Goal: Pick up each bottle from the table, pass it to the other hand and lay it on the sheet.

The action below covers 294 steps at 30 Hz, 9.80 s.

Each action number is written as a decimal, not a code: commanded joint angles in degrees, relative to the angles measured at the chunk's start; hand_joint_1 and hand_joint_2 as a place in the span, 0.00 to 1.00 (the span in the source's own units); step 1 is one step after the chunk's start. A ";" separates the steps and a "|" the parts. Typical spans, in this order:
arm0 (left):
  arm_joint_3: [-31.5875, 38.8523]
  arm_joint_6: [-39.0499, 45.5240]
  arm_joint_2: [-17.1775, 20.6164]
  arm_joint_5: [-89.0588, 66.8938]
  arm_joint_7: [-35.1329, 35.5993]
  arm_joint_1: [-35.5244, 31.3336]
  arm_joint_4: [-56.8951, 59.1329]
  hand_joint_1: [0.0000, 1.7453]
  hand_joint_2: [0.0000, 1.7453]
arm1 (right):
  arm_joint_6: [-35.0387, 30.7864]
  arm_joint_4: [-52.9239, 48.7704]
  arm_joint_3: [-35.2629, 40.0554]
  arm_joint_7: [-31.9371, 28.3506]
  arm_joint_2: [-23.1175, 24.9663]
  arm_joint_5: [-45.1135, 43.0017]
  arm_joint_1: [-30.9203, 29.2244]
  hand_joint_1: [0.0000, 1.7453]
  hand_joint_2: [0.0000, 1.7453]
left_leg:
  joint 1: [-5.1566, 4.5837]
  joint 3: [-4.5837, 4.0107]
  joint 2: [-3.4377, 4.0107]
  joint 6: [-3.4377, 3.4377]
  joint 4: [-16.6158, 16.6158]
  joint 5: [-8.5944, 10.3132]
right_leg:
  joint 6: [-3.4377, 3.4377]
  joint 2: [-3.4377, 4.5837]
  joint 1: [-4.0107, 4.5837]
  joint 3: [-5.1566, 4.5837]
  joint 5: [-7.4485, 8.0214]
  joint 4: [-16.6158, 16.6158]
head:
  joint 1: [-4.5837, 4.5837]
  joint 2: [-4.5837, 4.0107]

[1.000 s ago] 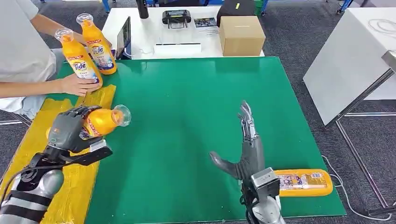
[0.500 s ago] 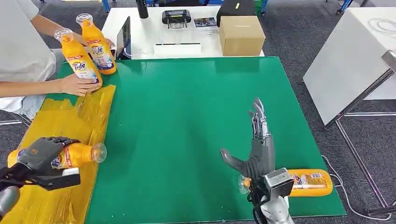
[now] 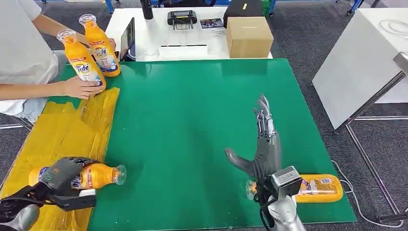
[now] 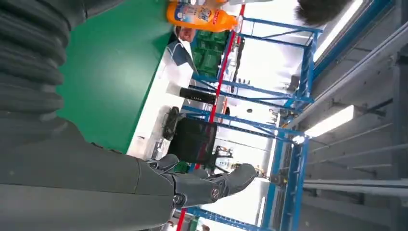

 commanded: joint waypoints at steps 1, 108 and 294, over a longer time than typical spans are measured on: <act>-1.88 3.66 -10.00 -1.69 2.05 -6.93 9.07 1.00 1.00 | 0.10 4.69 2.20 0.59 -0.19 -0.19 -2.53 0.00 1.00 | -0.01 0.30 -0.23 0.01 -0.16 0.02 | -0.03 -0.19 0.00 0.38 -0.03 -0.18 | -0.02 0.00; 6.36 -6.26 -32.61 43.27 -14.95 14.24 -27.86 0.00 1.00 | -3.31 7.95 -6.73 30.23 -31.41 49.16 20.69 0.00 1.00 | -0.05 0.09 -0.36 -0.03 -0.04 -0.04 | -0.02 -0.27 -0.07 0.17 -0.02 -0.17 | -0.07 0.00; 2.90 -4.76 -11.86 13.04 -3.34 -8.11 8.75 1.00 1.00 | -6.64 5.98 -0.28 1.04 1.42 -0.15 0.09 0.00 1.00 | 0.08 0.60 0.01 0.00 -0.19 -0.10 | -0.06 0.03 0.07 0.66 -0.02 -0.25 | -0.02 0.00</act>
